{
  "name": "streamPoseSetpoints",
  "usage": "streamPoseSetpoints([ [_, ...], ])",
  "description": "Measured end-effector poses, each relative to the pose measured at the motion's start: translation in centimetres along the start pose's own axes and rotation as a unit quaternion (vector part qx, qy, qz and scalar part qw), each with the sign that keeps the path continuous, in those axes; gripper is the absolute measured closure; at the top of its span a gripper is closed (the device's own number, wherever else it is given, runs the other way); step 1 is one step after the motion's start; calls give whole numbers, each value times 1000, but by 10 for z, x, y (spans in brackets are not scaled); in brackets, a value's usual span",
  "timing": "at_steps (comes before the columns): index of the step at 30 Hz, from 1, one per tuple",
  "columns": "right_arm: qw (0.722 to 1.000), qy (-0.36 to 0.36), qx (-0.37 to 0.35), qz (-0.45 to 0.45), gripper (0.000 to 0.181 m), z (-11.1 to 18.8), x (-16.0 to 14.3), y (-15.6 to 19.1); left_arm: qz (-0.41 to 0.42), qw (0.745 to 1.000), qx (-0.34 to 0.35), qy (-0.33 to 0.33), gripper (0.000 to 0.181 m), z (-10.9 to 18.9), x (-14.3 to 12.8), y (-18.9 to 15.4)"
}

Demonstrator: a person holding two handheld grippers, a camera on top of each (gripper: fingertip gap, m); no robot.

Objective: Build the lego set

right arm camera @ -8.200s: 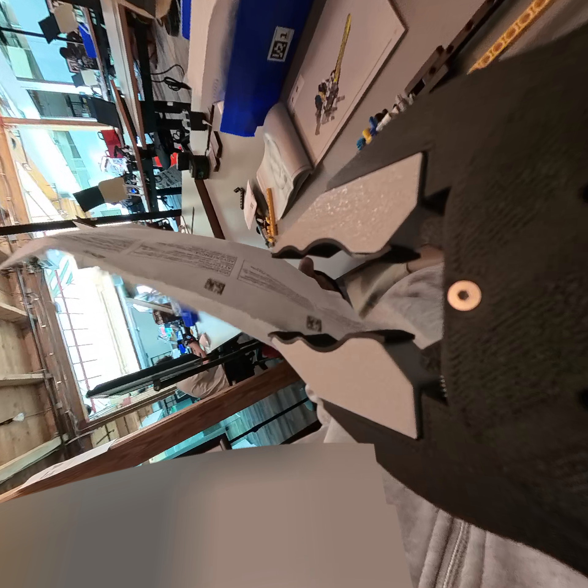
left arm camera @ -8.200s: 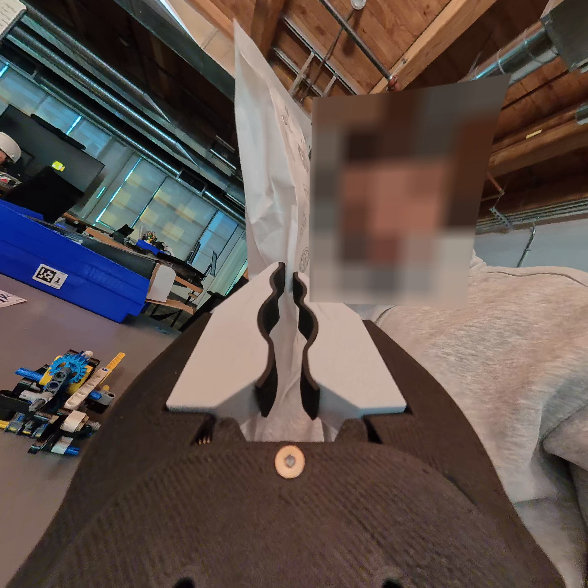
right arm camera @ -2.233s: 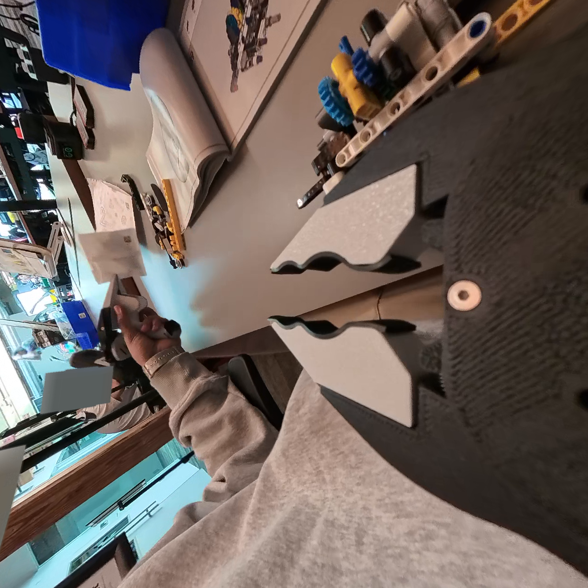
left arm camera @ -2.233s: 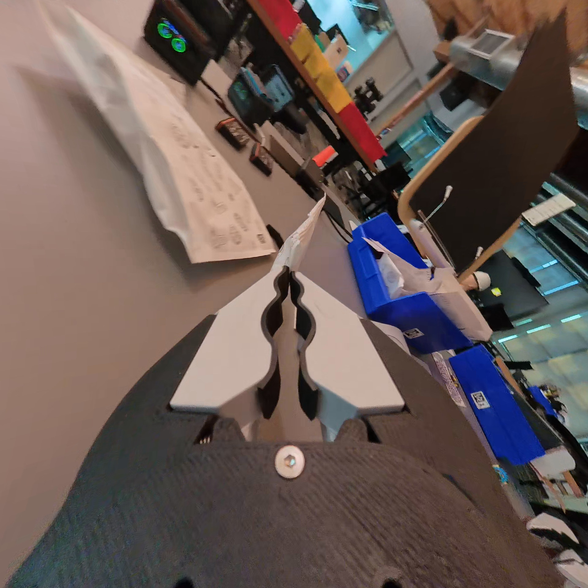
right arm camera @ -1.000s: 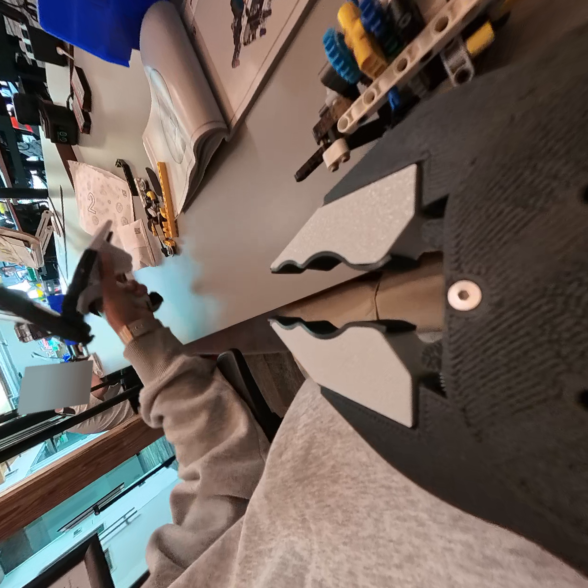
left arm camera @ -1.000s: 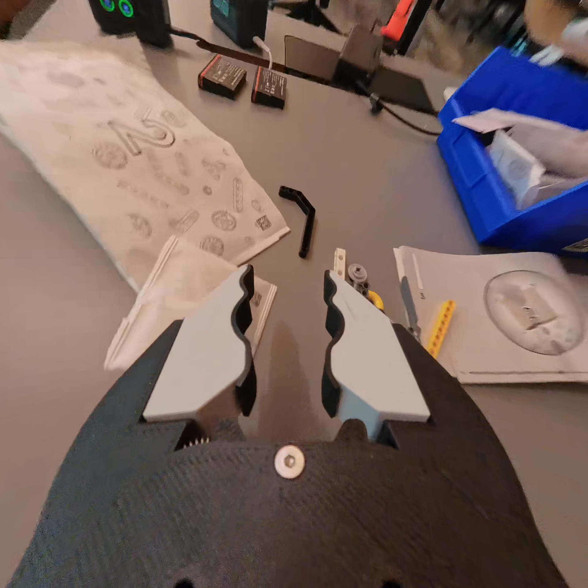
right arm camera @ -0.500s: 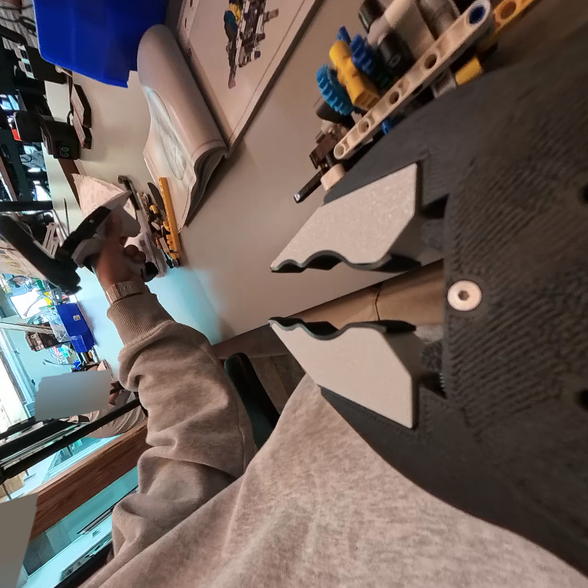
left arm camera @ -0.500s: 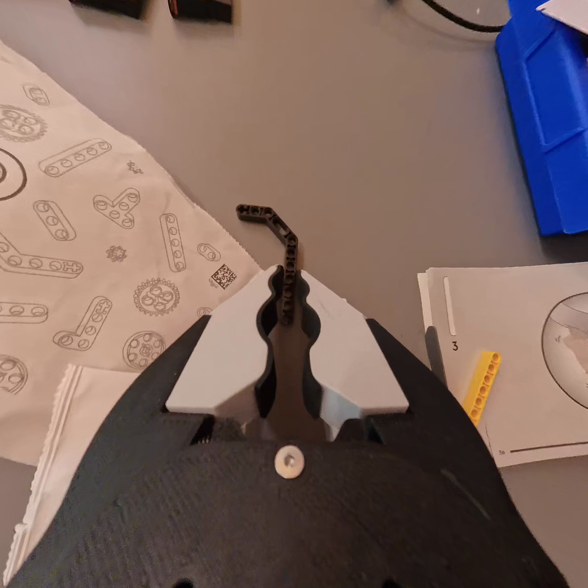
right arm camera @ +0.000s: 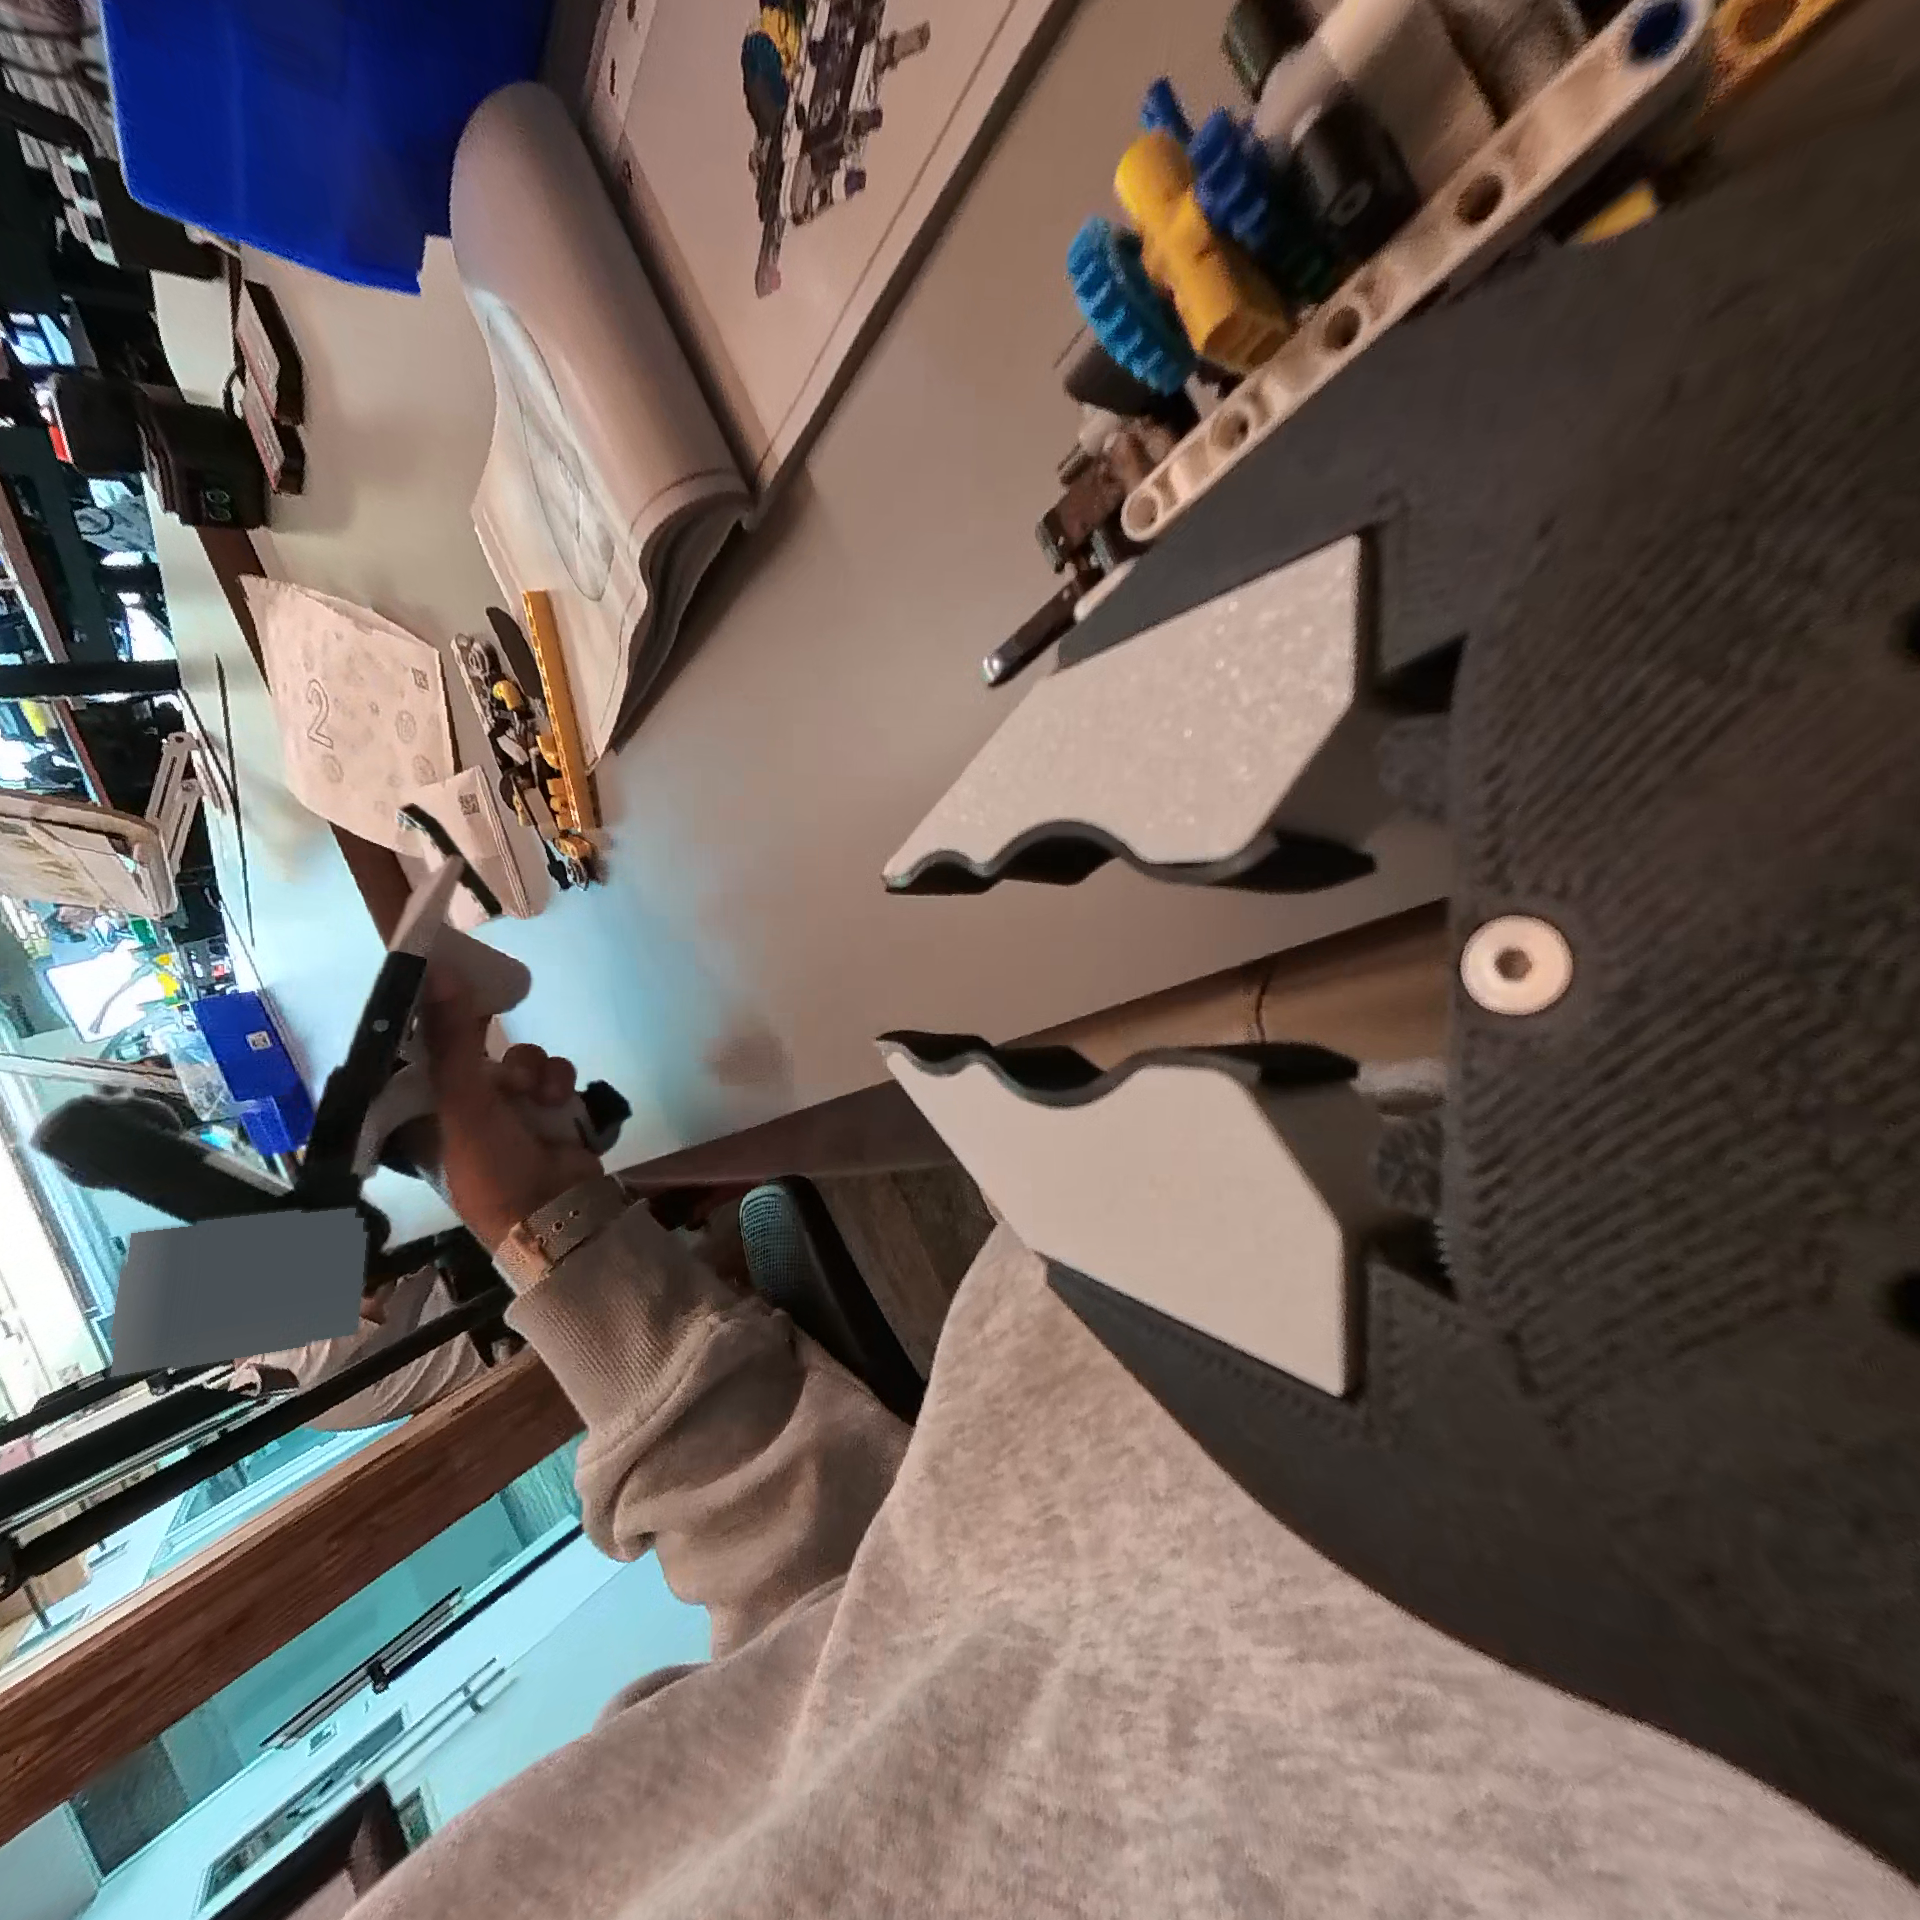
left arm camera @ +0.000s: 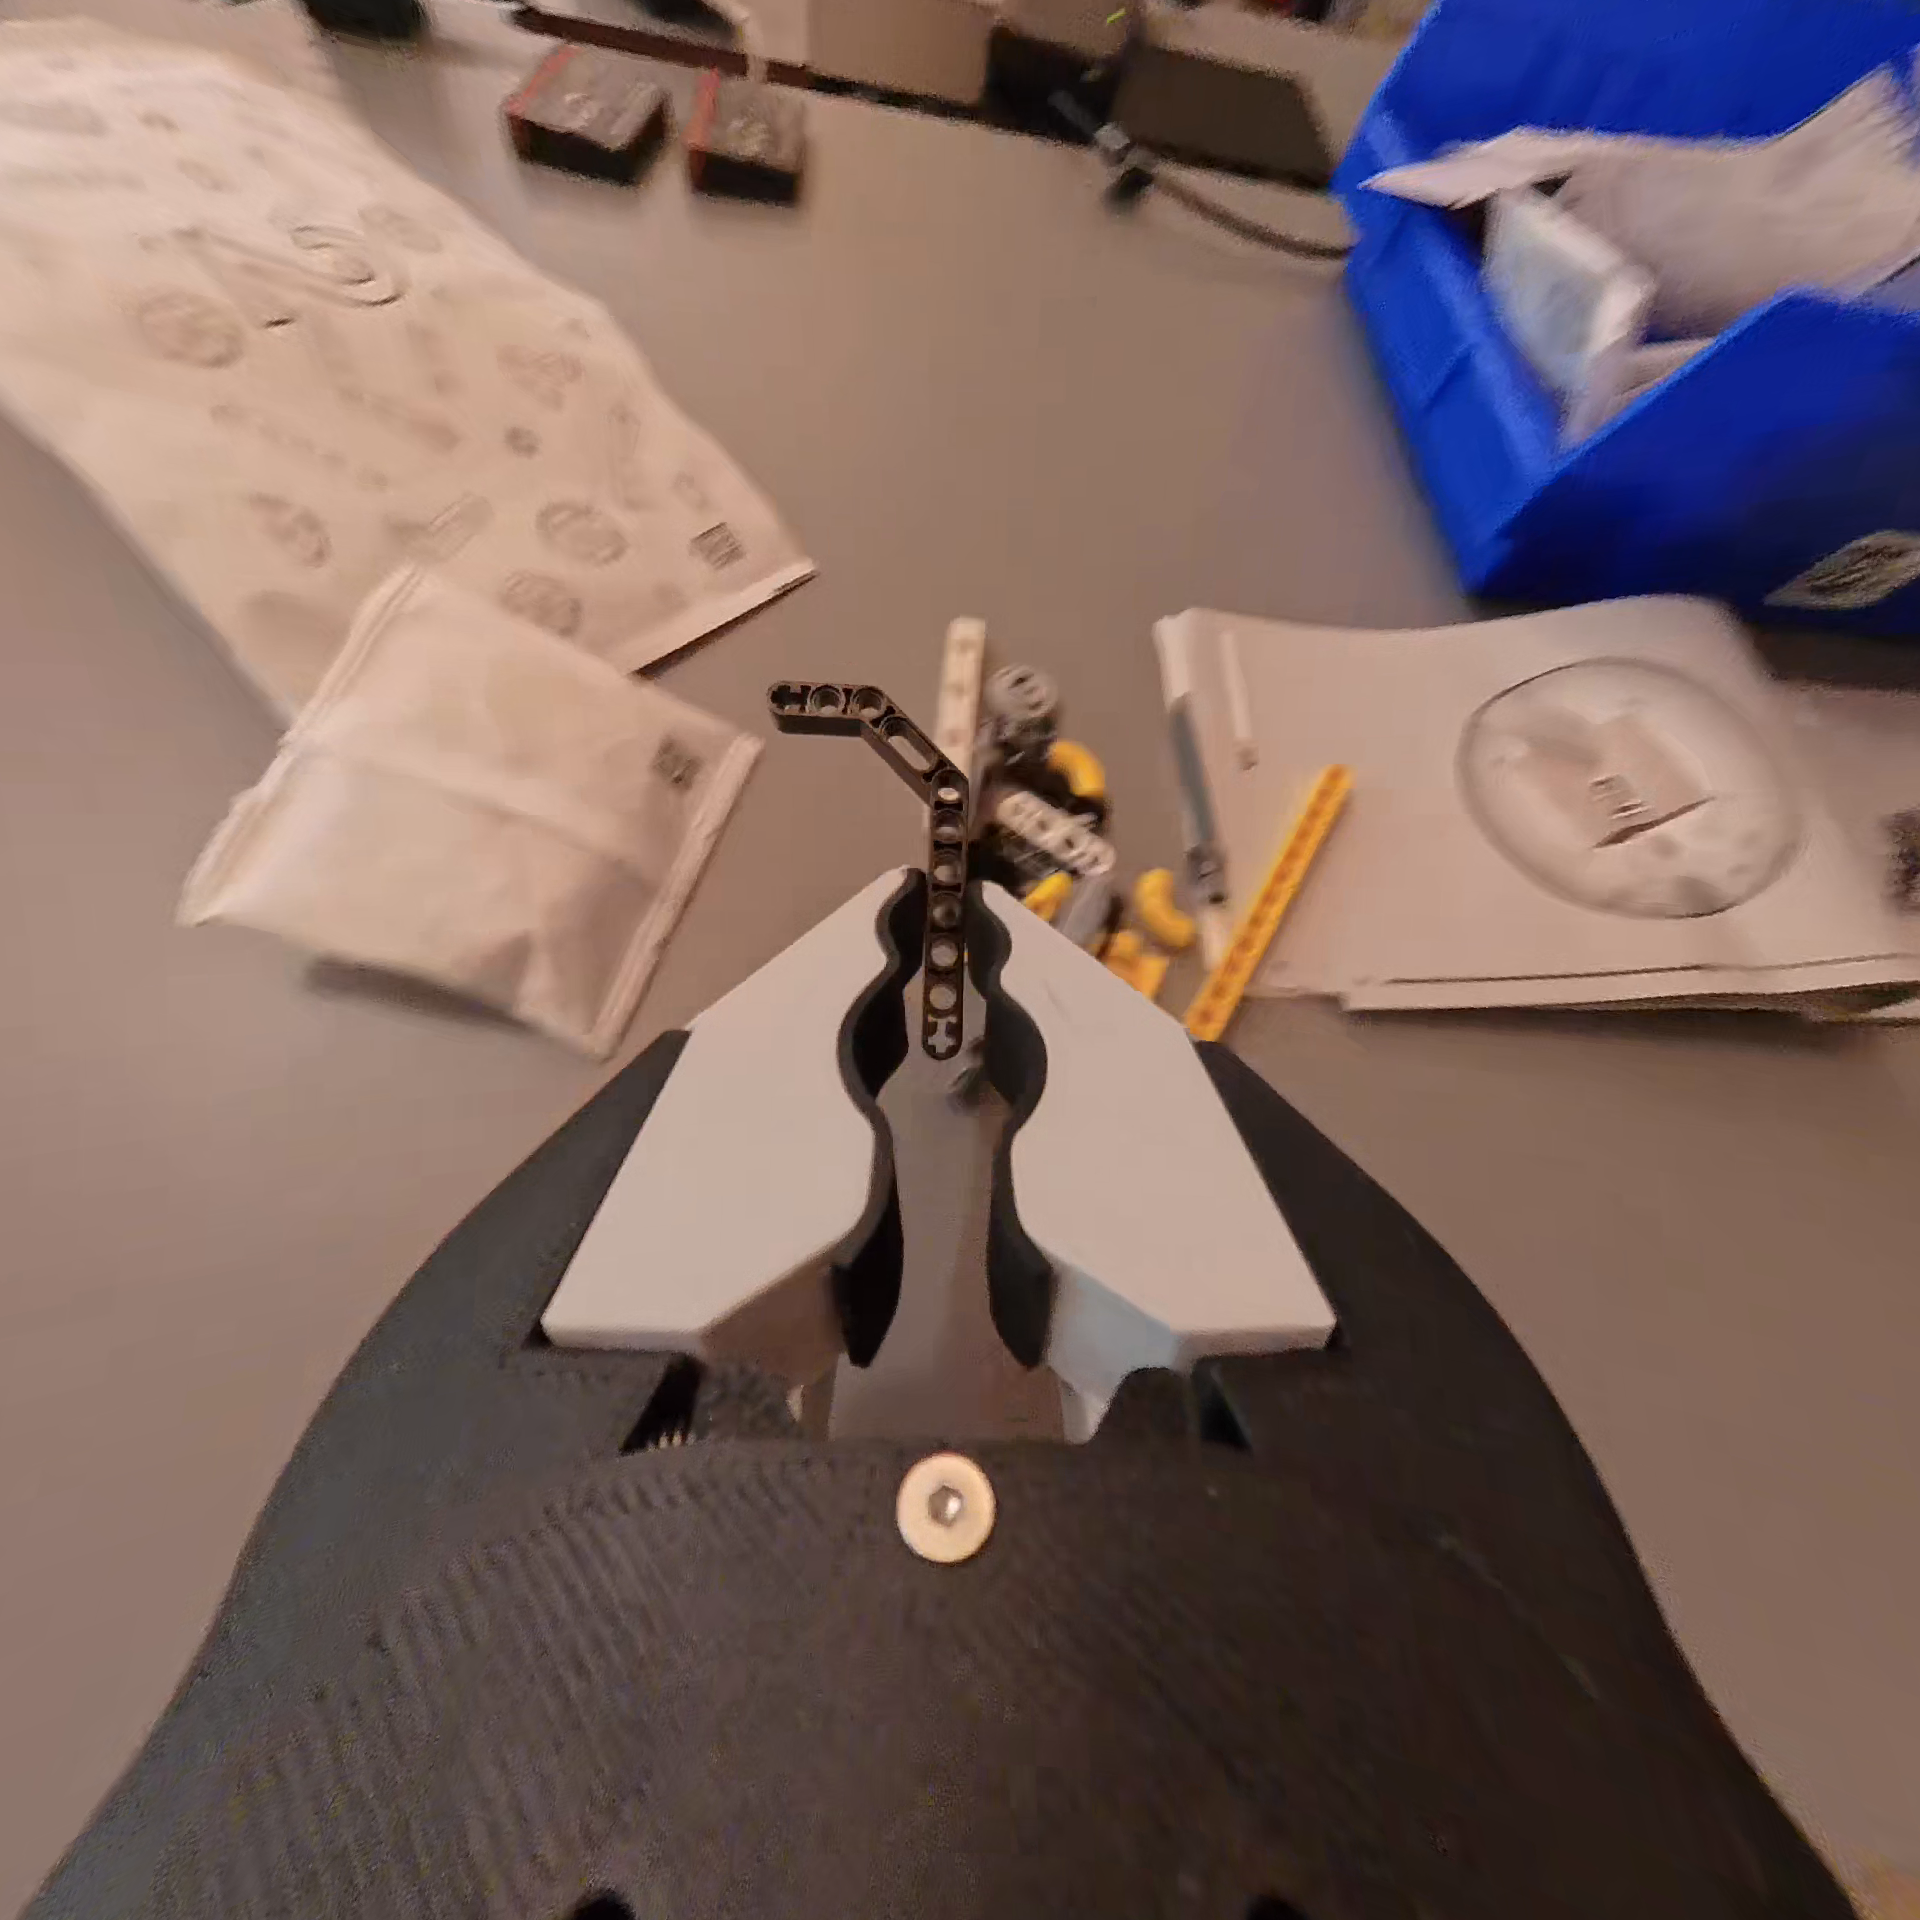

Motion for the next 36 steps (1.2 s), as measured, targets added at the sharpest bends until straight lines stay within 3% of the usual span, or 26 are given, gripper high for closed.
streamPoseSetpoints([
  [8,1000,11,7,-3,157,-10,-4,1,-30,998,21,58,176,-19,-19,4],
  [19,1000,3,14,-9,157,-15,1,-1,-53,998,10,17,161,-15,-11,-8],
  [26,1000,12,11,-7,156,-14,-1,0,-109,993,-12,46,165,-21,-19,-32],
  [29,1000,14,10,-7,156,-14,-2,-1,-89,993,-59,53,165,-21,-21,-40],
  [36,1000,17,11,-11,156,-15,-3,-1,-28,999,-35,11,161,-22,-11,-20],
])
Point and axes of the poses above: each gripper's, where its closed fingertips meet, z back along the fingers, x out of its top, y = z × x across the jaws, the point moved 6 cm from there along z, back along the fingers, and after that the axes turned 6 degrees about x, right-handed, at the moved point
